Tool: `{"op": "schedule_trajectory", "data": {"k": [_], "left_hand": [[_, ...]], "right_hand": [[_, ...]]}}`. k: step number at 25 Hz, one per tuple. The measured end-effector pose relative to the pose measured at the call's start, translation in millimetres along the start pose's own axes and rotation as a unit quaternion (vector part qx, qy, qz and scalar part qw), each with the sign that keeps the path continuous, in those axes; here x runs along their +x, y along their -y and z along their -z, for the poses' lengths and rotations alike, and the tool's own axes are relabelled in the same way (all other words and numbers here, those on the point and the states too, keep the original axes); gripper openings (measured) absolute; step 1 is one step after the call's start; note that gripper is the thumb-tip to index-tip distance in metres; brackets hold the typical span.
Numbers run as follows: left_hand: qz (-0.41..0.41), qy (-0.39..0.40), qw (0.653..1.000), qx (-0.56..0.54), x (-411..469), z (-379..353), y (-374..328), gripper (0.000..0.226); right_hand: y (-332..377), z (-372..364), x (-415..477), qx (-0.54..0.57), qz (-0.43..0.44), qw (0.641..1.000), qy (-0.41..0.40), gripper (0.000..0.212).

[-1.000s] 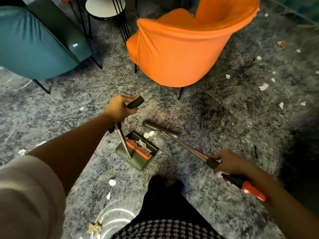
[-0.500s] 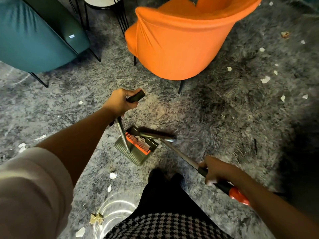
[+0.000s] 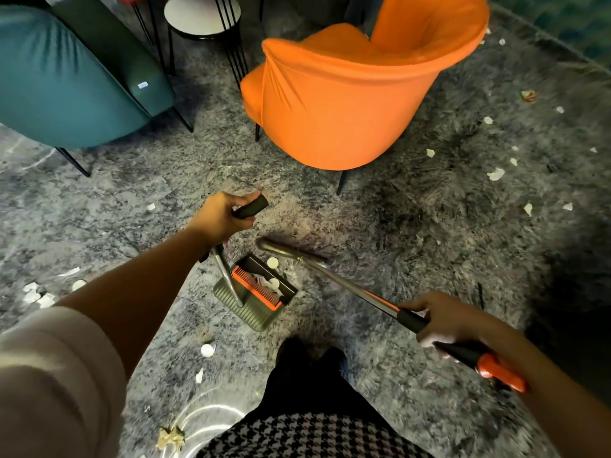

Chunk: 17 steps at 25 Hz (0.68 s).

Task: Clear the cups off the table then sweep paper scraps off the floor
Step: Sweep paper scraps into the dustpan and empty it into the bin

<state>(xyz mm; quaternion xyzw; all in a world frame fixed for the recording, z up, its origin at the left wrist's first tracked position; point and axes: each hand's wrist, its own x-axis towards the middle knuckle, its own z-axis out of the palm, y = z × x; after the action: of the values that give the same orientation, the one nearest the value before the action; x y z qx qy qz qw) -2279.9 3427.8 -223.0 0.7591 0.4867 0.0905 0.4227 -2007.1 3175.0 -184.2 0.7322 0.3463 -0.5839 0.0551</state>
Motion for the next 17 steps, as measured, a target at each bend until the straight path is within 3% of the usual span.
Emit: {"op": "schedule_trajectory", "data": {"k": [4,7,10,13,17], "left_hand": [[0.03,0.007,0.999,0.005,-9,7,21,0.044],[0.02,-0.007,0.999,0.033,-14,10,27,0.043],[0.021,-0.022,0.999,0.043,-20,10,31,0.046],[0.037,-0.025,0.998,0.04,-27,7,35,0.043],[0.117,-0.059,0.991,-0.029,-48,-14,32,0.039]], "right_hand": [[11,8,17,0.028,0.0,0.999,-0.024,0.071],[26,12,47,-0.041,-0.002,0.998,-0.042,0.065],[33,6,80,-0.071,-0.023,0.997,-0.023,0.04],[24,4,102,0.014,-0.079,0.996,0.035,0.011],[8,20,128,0.199,-0.169,0.962,0.079,0.022]]}}
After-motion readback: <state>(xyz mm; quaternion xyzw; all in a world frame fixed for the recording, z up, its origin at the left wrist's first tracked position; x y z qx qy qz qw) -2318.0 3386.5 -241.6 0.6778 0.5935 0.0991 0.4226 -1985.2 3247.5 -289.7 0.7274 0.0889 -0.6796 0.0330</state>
